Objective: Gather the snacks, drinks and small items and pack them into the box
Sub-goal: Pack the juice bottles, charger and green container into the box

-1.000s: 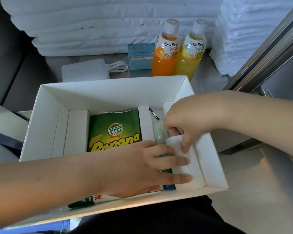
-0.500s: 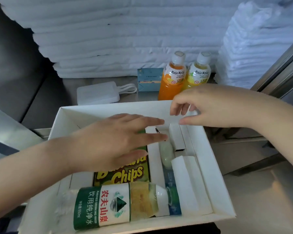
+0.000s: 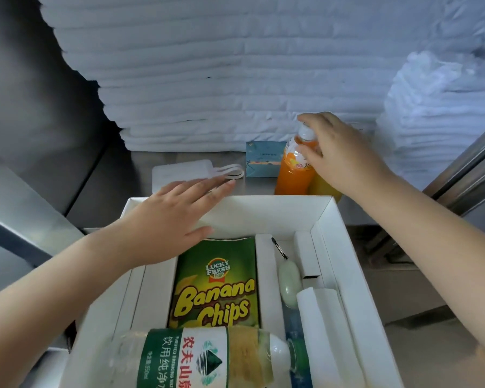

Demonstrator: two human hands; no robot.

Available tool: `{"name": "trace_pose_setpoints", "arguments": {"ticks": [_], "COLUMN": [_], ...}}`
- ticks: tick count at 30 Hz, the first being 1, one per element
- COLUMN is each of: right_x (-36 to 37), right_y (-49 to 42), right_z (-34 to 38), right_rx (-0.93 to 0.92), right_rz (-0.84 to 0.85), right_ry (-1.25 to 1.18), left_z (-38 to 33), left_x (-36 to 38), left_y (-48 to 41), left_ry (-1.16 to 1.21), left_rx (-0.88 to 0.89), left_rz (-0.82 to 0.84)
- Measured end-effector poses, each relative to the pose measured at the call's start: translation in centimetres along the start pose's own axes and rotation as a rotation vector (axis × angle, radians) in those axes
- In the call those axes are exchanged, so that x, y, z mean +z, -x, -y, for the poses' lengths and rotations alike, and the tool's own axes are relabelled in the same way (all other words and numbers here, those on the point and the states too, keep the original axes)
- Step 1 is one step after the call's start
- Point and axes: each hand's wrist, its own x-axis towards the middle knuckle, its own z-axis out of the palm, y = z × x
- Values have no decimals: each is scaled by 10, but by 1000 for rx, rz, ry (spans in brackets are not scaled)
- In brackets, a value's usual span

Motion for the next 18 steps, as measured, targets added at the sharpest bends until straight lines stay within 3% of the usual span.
{"name": "trace_pose_setpoints", "arguments": {"ticks": [8,18], "right_x": [-5,-35], "right_y": [-6,-4], "right_z": [5,38], "right_rx": [-2,-116], "right_rz": [-31,-287], "right_ry": [-97,-314], "left_z": [5,0], "left_x": [7,-1], "left_y": [2,-1], "left_ry": [94,276], "left_rx": [-53,-140], "left_rz": [-23,-15]}}
